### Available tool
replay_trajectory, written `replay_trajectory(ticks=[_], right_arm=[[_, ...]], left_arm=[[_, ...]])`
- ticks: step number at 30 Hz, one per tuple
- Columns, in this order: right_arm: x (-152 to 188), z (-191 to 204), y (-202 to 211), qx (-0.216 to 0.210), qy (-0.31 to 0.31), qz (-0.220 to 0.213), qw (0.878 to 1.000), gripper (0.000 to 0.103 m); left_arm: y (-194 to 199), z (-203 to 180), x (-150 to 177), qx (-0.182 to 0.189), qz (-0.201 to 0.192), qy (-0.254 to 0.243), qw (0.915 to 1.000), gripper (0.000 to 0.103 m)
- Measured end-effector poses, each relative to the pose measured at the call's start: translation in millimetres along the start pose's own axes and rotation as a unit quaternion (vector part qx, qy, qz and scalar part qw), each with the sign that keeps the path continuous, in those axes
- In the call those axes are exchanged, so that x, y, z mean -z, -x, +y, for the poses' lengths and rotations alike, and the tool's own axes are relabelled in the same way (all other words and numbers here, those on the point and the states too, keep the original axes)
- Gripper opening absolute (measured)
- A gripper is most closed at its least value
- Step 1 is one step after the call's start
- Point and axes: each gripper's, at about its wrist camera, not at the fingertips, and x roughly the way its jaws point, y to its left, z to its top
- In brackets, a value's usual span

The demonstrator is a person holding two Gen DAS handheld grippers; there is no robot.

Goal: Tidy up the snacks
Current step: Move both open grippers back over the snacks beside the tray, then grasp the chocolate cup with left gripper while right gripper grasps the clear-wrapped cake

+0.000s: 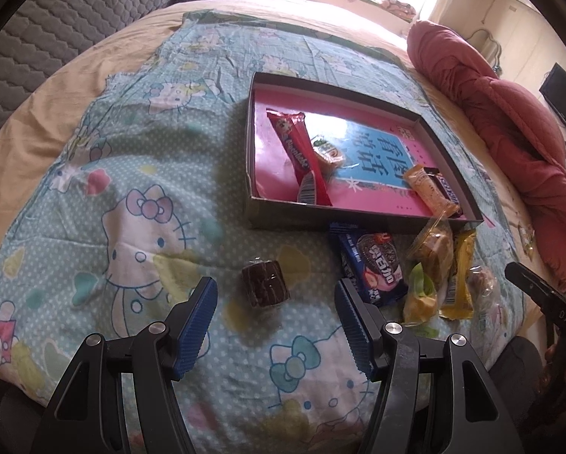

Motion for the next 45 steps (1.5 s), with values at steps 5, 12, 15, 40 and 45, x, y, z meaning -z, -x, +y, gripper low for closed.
replay_trajectory(ticks=[5, 12, 15, 40, 45], right_arm=[[5.9, -3.4, -8.5, 0.010, -0.006, 0.017, 1.000, 0.046], [12.4, -0.2, -23.9, 0.027, 0.008, 0.040, 0.999, 0.046], [14.6, -2.1, -29.8, 0.030, 0.008, 0.046, 0.998, 0.046], [15.8, -1.9, -58.2, 0.053, 0.024, 0.062, 0.996, 0.044], [15.8, -3.3, -58.8, 0.049, 0.021, 0.064, 0.997, 0.044]], left_arm=[[-11.4, 1.1, 1.5, -0.008, 0.009, -0.001, 0.9999, 0.066], [-20.5, 2.8, 1.0, -0.005, 0.014, 0.004, 0.9999, 0.066], [-26.1, 5.4, 0.6, -0.005, 0.018, 0.011, 0.9998, 0.066], [-41.3, -2.6, -1.1, -0.050, 0.012, -0.008, 0.9987, 0.066], [-40.5, -2.8, -1.1, -0.046, 0.008, -0.007, 0.9989, 0.060]])
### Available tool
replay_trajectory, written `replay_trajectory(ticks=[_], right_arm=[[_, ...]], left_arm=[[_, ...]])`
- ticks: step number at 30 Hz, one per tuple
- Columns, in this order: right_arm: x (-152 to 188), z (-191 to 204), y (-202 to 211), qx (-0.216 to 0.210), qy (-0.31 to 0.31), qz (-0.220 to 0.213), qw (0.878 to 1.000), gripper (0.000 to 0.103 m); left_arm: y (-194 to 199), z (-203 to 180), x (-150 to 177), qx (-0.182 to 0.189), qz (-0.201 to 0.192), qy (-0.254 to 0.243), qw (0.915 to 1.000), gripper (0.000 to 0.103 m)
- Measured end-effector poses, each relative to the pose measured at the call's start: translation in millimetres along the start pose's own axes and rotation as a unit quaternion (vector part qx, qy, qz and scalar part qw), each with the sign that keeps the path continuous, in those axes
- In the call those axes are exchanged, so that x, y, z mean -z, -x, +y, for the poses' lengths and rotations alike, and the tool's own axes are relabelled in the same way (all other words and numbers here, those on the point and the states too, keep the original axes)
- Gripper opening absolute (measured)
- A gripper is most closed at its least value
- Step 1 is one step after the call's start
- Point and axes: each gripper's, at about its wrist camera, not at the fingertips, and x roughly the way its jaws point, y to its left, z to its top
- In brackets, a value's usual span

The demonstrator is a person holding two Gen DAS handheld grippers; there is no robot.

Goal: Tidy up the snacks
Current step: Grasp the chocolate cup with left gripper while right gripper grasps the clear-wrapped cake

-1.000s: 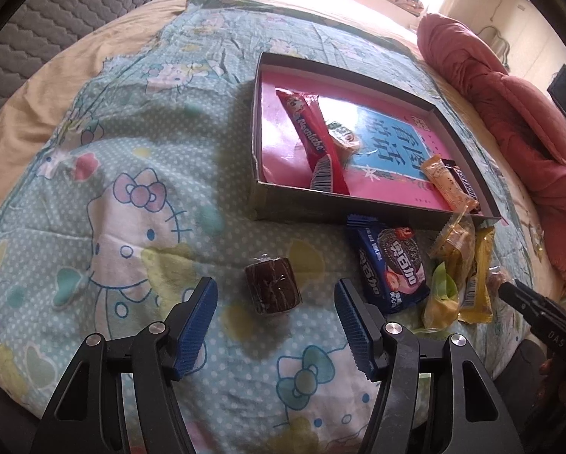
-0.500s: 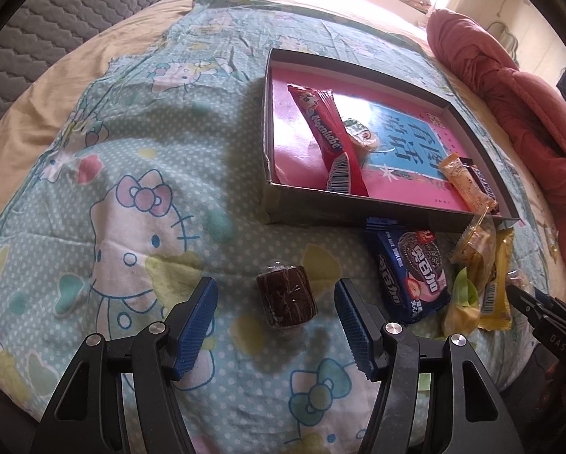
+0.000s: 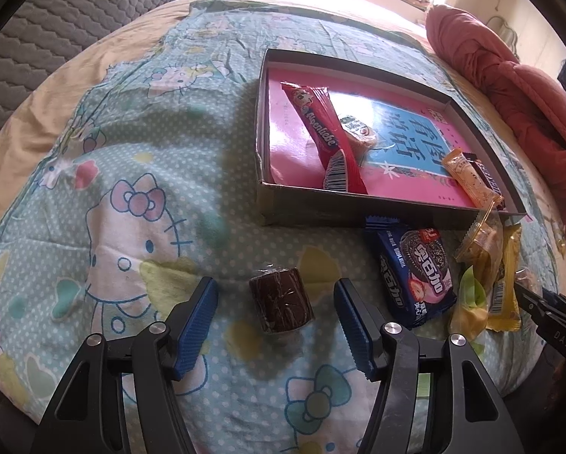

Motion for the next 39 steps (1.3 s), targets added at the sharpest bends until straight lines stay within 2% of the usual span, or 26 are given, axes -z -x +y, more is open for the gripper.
replay_trajectory(ticks=[2, 6, 12, 23, 39], right_arm=[[0.1, -0.9, 0.6, -0.003, -0.002, -0.001, 1.000, 0.043], [-0.3, -1.9, 1.6, -0.011, -0.004, -0.002, 1.000, 0.043], [0.0, -3.2, 2.3, -0.014, -0.009, -0.003, 1.000, 0.043], [1.3, -7.5, 8.8, -0.019, -0.018, -0.010, 1.000, 0.042], [-3.4, -14.8, 27.0, -0.023, -0.033, -0.050, 0.998, 0.042]], left_arm=[[0.2, -0.4, -0.3, -0.003, -0.002, -0.004, 1.0000, 0.046], [0.6, -0.8, -0.2, 0.007, -0.001, -0.005, 1.0000, 0.034], [0.3, -5.0, 0.4, 0.004, 0.002, -0.018, 0.9998, 0.033], [8.1, -4.6, 2.7, 0.020, 0.000, -0.013, 0.9997, 0.031], [25.1, -2.9, 3.0, 0.029, -0.016, -0.011, 0.9994, 0.027]])
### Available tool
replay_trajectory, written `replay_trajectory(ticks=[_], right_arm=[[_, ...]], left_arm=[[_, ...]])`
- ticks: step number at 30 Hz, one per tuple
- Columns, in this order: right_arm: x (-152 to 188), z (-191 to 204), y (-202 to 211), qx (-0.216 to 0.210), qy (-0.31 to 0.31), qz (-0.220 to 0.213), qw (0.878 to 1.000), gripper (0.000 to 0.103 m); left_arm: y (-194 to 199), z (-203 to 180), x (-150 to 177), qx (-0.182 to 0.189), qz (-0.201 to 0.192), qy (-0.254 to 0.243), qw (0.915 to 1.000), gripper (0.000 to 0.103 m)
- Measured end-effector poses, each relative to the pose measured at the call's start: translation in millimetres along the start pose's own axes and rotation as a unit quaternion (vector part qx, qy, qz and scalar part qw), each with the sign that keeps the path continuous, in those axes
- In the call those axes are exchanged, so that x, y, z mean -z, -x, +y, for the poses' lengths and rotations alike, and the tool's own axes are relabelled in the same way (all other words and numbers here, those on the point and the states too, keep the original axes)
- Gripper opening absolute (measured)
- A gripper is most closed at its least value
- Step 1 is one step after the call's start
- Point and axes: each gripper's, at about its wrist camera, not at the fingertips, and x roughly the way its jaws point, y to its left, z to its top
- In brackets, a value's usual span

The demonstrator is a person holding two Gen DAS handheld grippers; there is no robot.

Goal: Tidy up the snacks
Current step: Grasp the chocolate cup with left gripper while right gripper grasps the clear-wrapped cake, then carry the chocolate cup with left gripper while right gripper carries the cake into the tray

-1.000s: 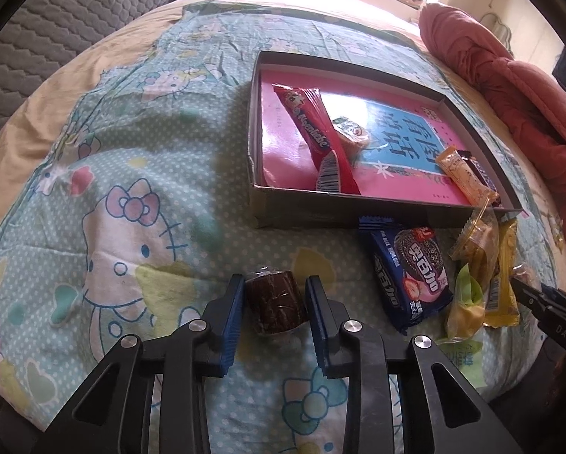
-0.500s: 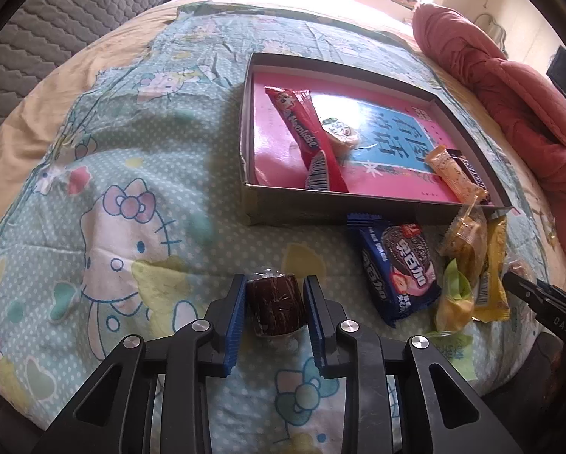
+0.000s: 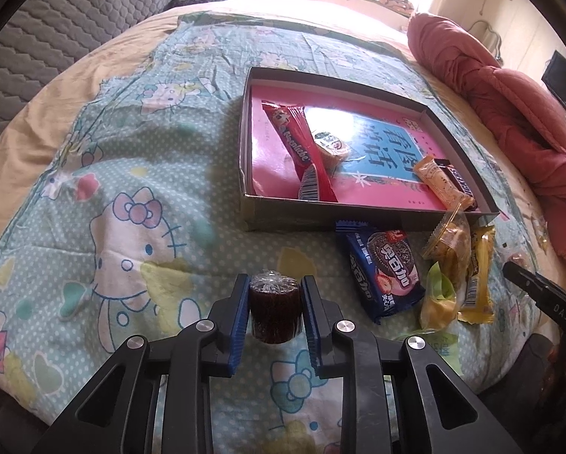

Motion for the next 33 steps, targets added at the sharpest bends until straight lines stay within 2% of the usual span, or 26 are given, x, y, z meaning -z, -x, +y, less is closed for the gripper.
replay_trajectory(ticks=[12, 33], right_arm=[[-5.7, -2.3, 9.2, -0.023, -0.009, -0.018, 1.000, 0.042], [-16.4, 9.1, 30.2, -0.056, 0.013, -0.068, 0.996, 0.042]], left_arm=[[9.0, 2.1, 0.4, -0.011, -0.009, 0.003, 0.9999, 0.027], [38.7, -23.0, -11.3, -0.012, -0.047, -0.020, 0.9986, 0.027]])
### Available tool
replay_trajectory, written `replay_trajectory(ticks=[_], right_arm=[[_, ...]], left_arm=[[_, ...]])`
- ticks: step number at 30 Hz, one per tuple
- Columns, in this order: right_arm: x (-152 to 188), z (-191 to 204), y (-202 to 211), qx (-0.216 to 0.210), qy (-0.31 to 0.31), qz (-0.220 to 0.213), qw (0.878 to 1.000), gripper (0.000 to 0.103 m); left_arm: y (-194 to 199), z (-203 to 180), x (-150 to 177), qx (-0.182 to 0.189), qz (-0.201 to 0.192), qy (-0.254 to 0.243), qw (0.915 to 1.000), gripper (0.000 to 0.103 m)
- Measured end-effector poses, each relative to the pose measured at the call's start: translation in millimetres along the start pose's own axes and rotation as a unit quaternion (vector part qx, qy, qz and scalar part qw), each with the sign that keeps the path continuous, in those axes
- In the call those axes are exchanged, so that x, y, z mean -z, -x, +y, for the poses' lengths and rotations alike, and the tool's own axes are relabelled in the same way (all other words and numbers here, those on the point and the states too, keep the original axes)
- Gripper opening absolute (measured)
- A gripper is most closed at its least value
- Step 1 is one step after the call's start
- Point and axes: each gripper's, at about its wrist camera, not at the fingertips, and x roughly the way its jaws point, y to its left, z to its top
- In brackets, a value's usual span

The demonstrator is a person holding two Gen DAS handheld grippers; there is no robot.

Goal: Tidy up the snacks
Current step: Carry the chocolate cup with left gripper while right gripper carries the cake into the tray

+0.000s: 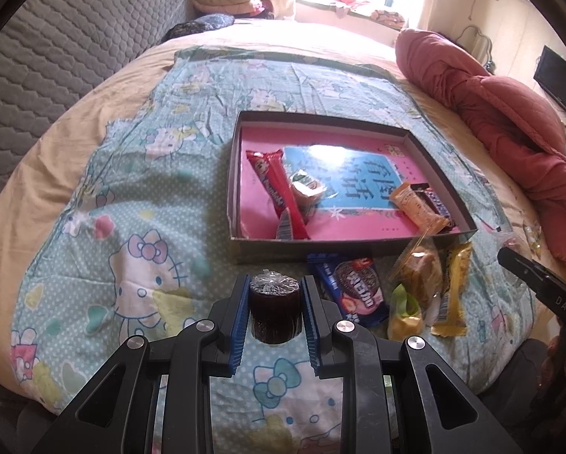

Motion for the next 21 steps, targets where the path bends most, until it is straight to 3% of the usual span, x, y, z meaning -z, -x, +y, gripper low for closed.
replay_trajectory(ticks=[21], right_arm=[[-21.6, 17.3, 0.6, -0.031, 0.025, -0.036, 0.999, 0.042]], left_arm=[[-2.1, -39.2, -31.1, 0.015, -0.010, -0.022, 0.9996, 0.027]])
